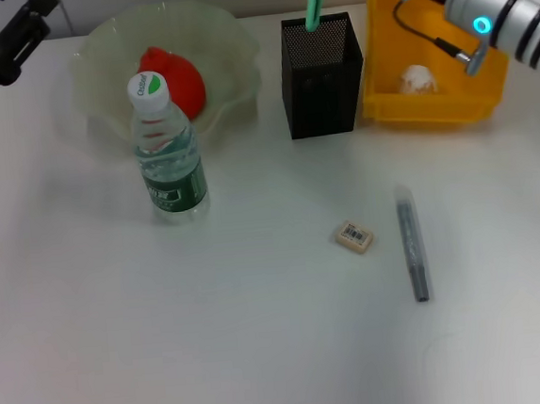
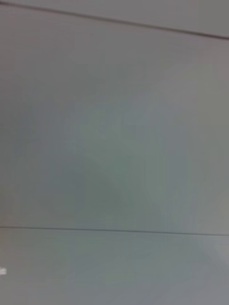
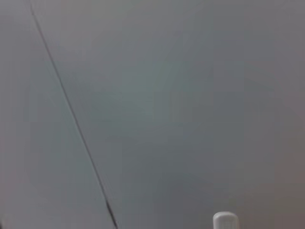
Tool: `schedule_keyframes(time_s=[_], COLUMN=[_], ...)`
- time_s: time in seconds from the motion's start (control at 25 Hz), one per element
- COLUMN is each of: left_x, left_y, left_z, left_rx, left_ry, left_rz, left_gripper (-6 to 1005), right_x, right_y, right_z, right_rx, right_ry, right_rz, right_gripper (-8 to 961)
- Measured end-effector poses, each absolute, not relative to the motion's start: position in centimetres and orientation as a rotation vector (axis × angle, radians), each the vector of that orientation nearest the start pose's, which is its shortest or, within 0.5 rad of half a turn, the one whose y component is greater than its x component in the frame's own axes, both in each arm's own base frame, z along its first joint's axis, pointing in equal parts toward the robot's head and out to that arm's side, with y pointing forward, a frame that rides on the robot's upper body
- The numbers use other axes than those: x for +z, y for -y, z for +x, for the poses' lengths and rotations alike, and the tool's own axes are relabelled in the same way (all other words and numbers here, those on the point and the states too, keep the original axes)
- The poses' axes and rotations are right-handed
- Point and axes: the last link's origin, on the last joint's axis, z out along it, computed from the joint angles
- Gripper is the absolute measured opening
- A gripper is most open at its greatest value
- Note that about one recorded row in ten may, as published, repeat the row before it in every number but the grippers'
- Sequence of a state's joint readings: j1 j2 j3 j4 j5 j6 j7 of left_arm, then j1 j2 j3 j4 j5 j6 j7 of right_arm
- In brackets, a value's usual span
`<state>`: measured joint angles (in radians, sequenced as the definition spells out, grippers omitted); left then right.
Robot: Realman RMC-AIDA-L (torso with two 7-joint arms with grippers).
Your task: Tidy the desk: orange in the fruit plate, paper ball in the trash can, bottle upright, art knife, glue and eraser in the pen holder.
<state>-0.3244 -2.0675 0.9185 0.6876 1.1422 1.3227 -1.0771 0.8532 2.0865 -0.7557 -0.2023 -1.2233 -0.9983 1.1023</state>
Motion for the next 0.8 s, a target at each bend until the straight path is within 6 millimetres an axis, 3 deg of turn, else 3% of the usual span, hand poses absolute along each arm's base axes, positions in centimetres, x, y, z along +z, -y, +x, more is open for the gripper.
schedule_keyframes(time_s=[0.12, 0.8], left_x=[6.5, 6.6], left_y=[-33.8, -33.4], left_z=[-28.1, -27.9], left_rx=[-1.056, -1.086], left_ry=[0.448, 0.43], left_rz=[-2.006, -2.009], left_gripper=[577, 578], right_x=[-3.7, -4.5], right_y=[-44.4, -43.0], right_z=[18.7, 20.6], right_rx=[1.0, 0.945], right_ry=[-0.8, -0.803], right_rz=[-2.124, -2.143], right_gripper=[183, 189])
